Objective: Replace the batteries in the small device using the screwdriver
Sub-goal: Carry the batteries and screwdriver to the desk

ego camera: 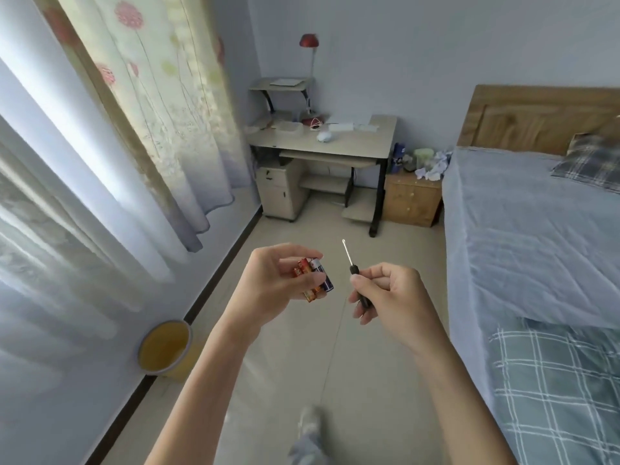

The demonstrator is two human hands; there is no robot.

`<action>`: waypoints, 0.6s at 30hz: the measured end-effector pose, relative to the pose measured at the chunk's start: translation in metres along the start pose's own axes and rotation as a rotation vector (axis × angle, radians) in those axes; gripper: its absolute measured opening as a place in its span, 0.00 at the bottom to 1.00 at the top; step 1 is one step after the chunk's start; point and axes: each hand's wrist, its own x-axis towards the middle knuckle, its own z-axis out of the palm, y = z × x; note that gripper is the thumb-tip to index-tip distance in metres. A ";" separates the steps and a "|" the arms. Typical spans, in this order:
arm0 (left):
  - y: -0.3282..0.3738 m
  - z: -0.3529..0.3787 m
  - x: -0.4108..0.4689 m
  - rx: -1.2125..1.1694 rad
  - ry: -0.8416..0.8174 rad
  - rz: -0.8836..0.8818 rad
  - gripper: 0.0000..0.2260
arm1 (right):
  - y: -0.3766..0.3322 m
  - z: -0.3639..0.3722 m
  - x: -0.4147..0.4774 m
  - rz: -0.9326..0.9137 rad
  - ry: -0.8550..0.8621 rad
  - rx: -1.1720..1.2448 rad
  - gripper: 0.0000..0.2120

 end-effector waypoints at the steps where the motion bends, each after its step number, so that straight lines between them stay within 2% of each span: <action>1: -0.002 -0.003 0.023 -0.005 -0.010 0.006 0.13 | -0.001 0.002 0.021 0.002 0.010 0.003 0.04; 12: 0.022 -0.065 0.302 -0.030 -0.125 0.060 0.12 | -0.058 0.042 0.278 -0.045 0.116 0.010 0.03; 18: 0.024 -0.088 0.433 -0.009 -0.177 0.029 0.12 | -0.061 0.060 0.395 0.013 0.158 0.053 0.03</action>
